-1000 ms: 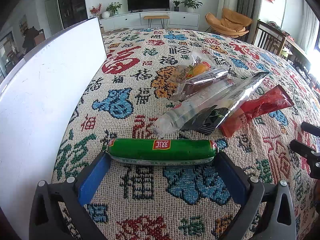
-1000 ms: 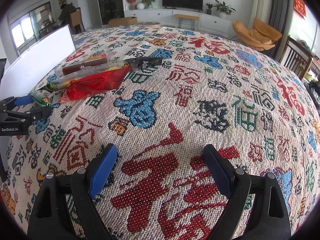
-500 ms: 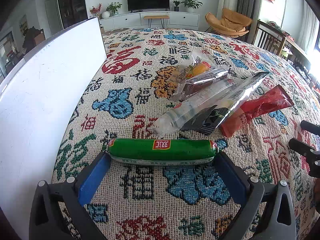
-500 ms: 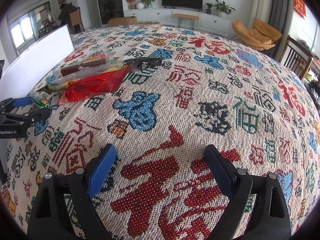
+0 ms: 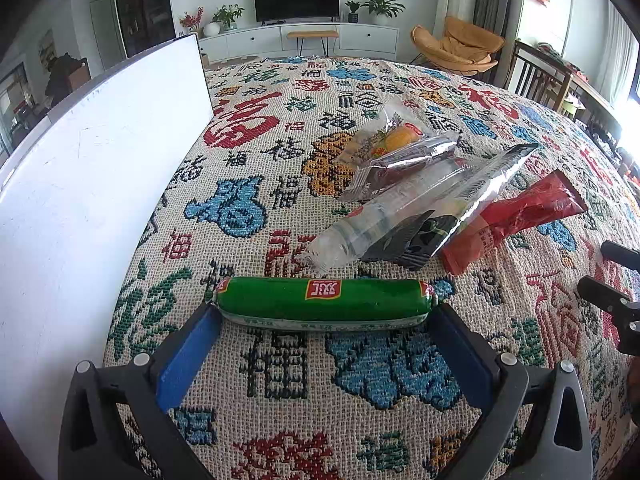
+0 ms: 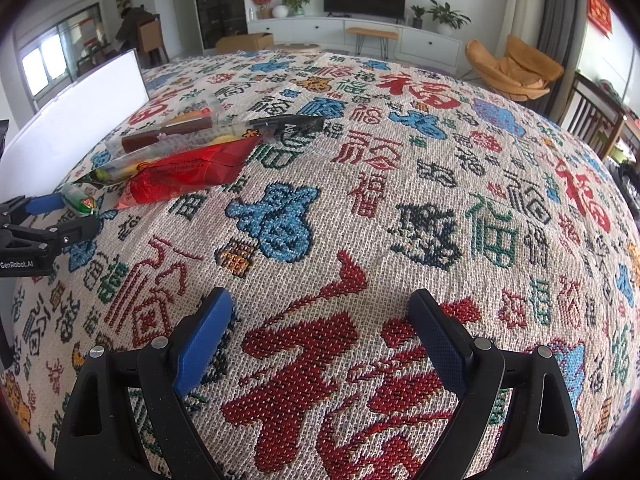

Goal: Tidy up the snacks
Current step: 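Hold the green snack stick closed in the left gripper on the blanket, then lift the green snack with the left gripper while the right grasps the red packet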

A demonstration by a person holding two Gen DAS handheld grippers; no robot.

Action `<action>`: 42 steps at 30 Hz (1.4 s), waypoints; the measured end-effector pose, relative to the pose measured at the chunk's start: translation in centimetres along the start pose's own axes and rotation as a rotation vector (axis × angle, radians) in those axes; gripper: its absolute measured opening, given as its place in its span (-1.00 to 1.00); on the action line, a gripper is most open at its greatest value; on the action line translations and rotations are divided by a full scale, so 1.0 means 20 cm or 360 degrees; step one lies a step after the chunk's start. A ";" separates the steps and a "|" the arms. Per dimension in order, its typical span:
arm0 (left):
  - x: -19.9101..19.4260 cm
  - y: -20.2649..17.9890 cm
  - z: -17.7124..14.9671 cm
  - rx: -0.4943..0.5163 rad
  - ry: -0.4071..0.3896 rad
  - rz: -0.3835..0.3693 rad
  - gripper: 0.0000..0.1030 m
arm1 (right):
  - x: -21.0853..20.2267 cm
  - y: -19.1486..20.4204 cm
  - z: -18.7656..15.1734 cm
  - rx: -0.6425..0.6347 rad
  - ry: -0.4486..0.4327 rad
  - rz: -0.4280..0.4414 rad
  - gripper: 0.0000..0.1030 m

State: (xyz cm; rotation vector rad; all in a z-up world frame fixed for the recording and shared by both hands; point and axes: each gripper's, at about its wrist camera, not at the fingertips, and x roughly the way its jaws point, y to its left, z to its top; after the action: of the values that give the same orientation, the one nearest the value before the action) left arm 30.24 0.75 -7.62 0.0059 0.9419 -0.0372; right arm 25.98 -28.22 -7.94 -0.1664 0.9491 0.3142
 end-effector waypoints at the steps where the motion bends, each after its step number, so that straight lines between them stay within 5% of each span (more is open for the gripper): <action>1: 0.00 0.00 0.00 0.0000 0.0000 0.0000 1.00 | 0.00 0.00 0.00 0.0000 0.0000 0.0000 0.80; 25: -0.02 -0.01 -0.02 -0.0032 0.0040 0.0021 1.00 | 0.00 0.00 0.00 0.0008 -0.0001 0.0007 0.80; 29: -0.16 0.00 -0.19 -0.0024 0.0195 0.0015 1.00 | 0.00 0.00 0.00 0.0008 -0.0002 0.0007 0.80; 35: -0.34 -0.02 -0.46 -0.0020 0.0077 0.0039 1.00 | 0.00 0.00 0.00 0.0002 0.0001 0.0002 0.80; 38: -0.35 -0.02 -0.46 -0.0023 0.0073 0.0041 1.00 | -0.03 0.02 0.07 -0.0134 0.0117 0.0084 0.72; 42: -0.34 -0.02 -0.45 -0.0035 0.0053 0.0043 1.00 | -0.29 0.18 0.32 -0.0494 -0.0161 0.0270 0.76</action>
State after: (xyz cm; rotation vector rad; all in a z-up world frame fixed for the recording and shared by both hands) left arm 18.97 0.74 -7.51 -0.0011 0.9757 -0.0016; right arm 26.56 -24.10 0.45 -0.3516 0.8114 0.6213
